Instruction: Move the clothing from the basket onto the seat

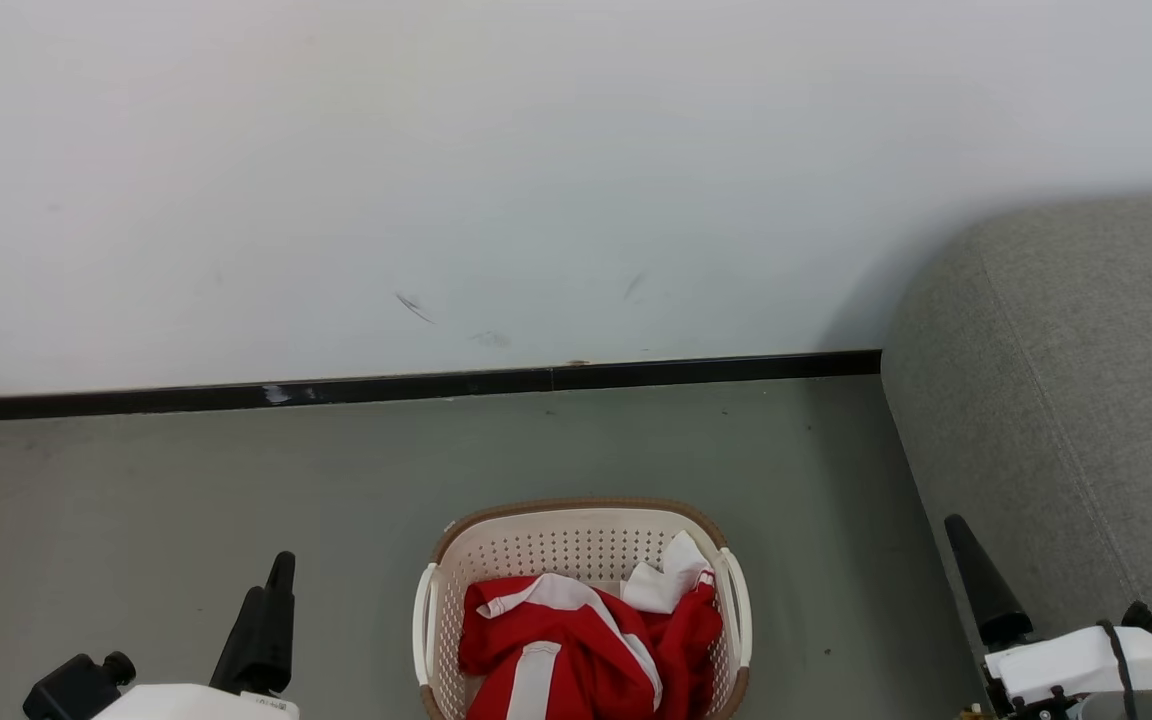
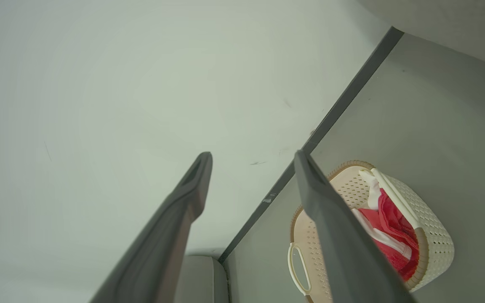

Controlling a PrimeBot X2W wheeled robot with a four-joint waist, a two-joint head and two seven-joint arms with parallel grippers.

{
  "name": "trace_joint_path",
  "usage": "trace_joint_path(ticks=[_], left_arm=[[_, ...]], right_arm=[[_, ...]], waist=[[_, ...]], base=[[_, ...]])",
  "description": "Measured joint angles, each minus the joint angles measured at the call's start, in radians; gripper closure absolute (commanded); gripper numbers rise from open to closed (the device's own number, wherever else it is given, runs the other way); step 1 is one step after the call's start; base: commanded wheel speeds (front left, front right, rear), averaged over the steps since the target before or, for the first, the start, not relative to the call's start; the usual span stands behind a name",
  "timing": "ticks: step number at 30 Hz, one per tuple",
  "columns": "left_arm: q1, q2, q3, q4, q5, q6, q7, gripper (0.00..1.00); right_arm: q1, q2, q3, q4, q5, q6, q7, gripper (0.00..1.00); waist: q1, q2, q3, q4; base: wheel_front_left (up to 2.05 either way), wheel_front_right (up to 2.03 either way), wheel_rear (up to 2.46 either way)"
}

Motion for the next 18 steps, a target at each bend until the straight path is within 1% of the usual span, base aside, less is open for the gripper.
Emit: trace_joint_path(ticks=[2,3,4,5,6,12,16,18], left_arm=[[0.000,0.002,-0.003,-0.002,0.021,0.001,-0.001,0.00],[0.000,0.005,-0.021,-0.016,0.111,0.016,-0.021,0.00],[0.000,0.009,-0.045,-0.031,0.229,0.027,-0.044,0.00],[0.000,0.010,-0.050,-0.033,0.247,0.031,-0.044,0.00],[0.000,0.011,-0.057,-0.037,0.289,0.037,-0.053,0.00],[0.000,0.014,-0.075,-0.044,0.401,0.061,-0.076,0.00],[0.000,0.015,-0.085,-0.046,0.465,0.074,-0.089,0.00],[0.000,0.015,-0.088,-0.048,0.490,0.088,-0.097,0.00]], right_arm=[[-0.001,0.000,0.002,-0.002,-0.023,0.000,0.000,0.00],[-0.001,0.000,0.014,-0.009,-0.133,0.000,-0.018,0.00],[-0.001,0.000,0.023,-0.014,-0.267,0.000,-0.035,0.00],[-0.001,0.000,0.024,-0.015,-0.287,0.000,-0.036,0.00],[-0.001,0.000,0.025,-0.015,-0.324,0.000,-0.044,0.00],[-0.001,0.002,0.030,-0.017,-0.439,0.001,-0.062,0.00],[-0.001,0.004,0.031,-0.021,-0.514,0.001,-0.073,0.00],[-0.001,0.006,0.031,-0.024,-0.553,0.001,-0.079,0.00]], waist=[[0.0003,0.0000,0.000,0.000],[0.0006,0.0000,-0.001,0.002],[-0.0024,0.0000,0.001,0.004],[-0.0032,0.0000,0.001,0.004],[-0.0050,0.0000,0.003,0.005],[-0.0103,0.0000,0.010,0.007],[-0.0130,0.0000,0.015,0.008],[-0.0139,0.0000,0.017,0.008]], base=[[0.00,0.00,0.00],[0.00,0.00,0.00],[0.00,0.00,0.00],[0.00,0.00,0.00],[0.00,0.00,0.00],[0.00,0.00,0.00],[0.00,0.00,0.00],[0.00,0.00,0.00]])
